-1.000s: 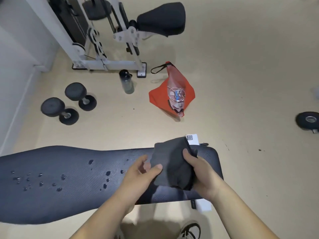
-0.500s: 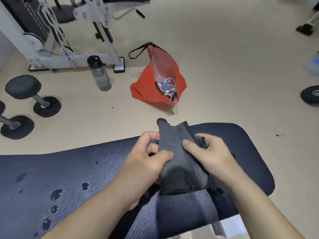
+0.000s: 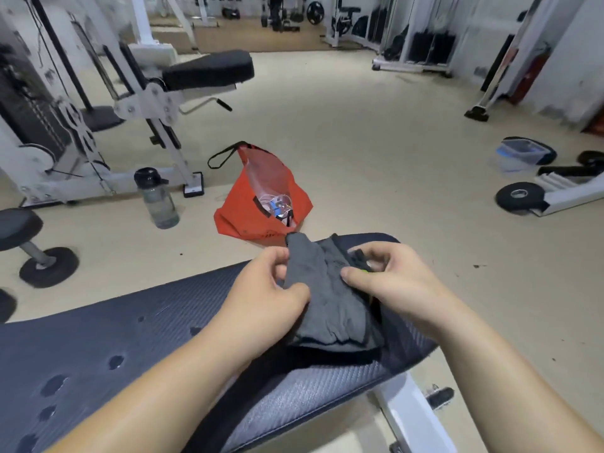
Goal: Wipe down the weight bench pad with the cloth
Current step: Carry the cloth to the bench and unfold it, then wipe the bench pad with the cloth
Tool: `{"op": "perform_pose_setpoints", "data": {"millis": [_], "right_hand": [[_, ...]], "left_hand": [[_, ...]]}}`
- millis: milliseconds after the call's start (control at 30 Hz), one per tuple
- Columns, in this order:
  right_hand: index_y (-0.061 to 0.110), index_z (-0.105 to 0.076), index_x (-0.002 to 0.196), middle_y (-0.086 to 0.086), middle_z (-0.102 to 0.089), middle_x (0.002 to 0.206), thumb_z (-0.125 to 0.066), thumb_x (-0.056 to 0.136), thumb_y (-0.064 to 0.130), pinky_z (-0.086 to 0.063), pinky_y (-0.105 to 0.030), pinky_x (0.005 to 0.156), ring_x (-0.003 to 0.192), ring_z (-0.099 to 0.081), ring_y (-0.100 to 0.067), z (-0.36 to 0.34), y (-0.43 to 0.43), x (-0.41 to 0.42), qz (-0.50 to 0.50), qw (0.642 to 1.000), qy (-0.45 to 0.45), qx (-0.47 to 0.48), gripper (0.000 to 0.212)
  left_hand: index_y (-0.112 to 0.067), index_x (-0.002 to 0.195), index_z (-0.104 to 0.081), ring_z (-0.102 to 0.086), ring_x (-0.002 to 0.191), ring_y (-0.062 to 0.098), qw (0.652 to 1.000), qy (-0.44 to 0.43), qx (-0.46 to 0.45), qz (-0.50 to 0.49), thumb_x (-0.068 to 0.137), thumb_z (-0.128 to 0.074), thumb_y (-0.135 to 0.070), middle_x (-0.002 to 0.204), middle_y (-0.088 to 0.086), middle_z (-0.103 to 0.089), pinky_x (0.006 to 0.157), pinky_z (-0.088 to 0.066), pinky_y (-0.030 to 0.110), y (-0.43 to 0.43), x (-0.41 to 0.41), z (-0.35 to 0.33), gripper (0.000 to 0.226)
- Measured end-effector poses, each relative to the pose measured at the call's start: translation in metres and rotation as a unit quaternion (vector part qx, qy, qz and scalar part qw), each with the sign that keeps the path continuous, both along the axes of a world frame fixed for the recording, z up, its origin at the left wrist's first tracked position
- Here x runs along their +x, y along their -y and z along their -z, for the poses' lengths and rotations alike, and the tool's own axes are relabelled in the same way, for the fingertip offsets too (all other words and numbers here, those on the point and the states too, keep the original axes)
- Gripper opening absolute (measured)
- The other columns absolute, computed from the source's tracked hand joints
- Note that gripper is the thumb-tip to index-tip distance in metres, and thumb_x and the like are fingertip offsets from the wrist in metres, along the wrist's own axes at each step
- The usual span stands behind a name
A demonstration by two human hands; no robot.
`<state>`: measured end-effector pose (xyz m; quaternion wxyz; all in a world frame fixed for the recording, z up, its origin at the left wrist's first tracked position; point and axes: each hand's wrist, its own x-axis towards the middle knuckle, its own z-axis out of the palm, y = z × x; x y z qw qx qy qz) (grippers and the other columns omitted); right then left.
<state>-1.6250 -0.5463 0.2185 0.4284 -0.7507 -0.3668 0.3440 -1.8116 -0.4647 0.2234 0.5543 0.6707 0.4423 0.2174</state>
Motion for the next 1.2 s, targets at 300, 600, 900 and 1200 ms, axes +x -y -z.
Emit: {"op": "perform_pose_setpoints", "data": {"millis": [300, 600, 900, 1200], "right_hand": [[0.019, -0.064, 0.134, -0.006, -0.062, 0.138, -0.051, 0.1, 0.033, -0.041, -0.038, 0.106, 0.134, -0.053, -0.027, 0.054, 0.045, 0.067, 0.243, 0.956, 0.161, -0.029, 0.039], [0.024, -0.066, 0.092, -0.012, -0.063, 0.121, -0.035, 0.102, 0.032, -0.042, -0.044, 0.099, 0.12, -0.052, -0.037, 0.099, 0.041, 0.082, 0.317, 0.942, 0.097, -0.051, 0.034], [0.023, -0.07, 0.121, -0.006, -0.062, 0.14, -0.018, 0.092, 0.048, -0.035, -0.046, 0.11, 0.131, -0.049, -0.034, 0.116, 0.033, 0.087, 0.376, 0.924, 0.068, -0.004, 0.065], [0.024, -0.073, 0.116, -0.001, -0.066, 0.138, -0.015, 0.089, 0.054, -0.036, -0.046, 0.113, 0.131, -0.052, -0.03, 0.123, 0.032, 0.091, 0.384, 0.922, 0.048, 0.028, 0.07]], "left_hand": [[-0.04, 0.159, 0.004, 0.018, 0.154, 0.034, 0.858, -0.383, 0.285, 0.188, 0.076, -0.03, -0.09, 0.169, 0.009, 0.016, 0.126, 0.002, 0.052, 0.05, 0.048, 0.049, 0.102], [-0.048, 0.157, 0.002, 0.016, 0.156, 0.021, 0.788, -0.344, 0.396, 0.321, 0.099, -0.023, -0.061, 0.169, -0.012, 0.007, 0.126, 0.006, 0.049, 0.061, 0.066, 0.068, 0.064], [-0.046, 0.157, -0.008, 0.005, 0.157, 0.02, 0.834, -0.353, 0.37, 0.209, 0.099, -0.03, -0.053, 0.17, -0.013, -0.001, 0.125, 0.0, 0.052, 0.011, 0.155, 0.086, 0.063], [-0.045, 0.156, -0.022, -0.008, 0.156, 0.01, 0.819, -0.298, 0.399, 0.284, 0.099, -0.042, -0.044, 0.168, -0.016, -0.015, 0.127, -0.013, 0.039, -0.039, 0.149, 0.085, 0.06]]}}
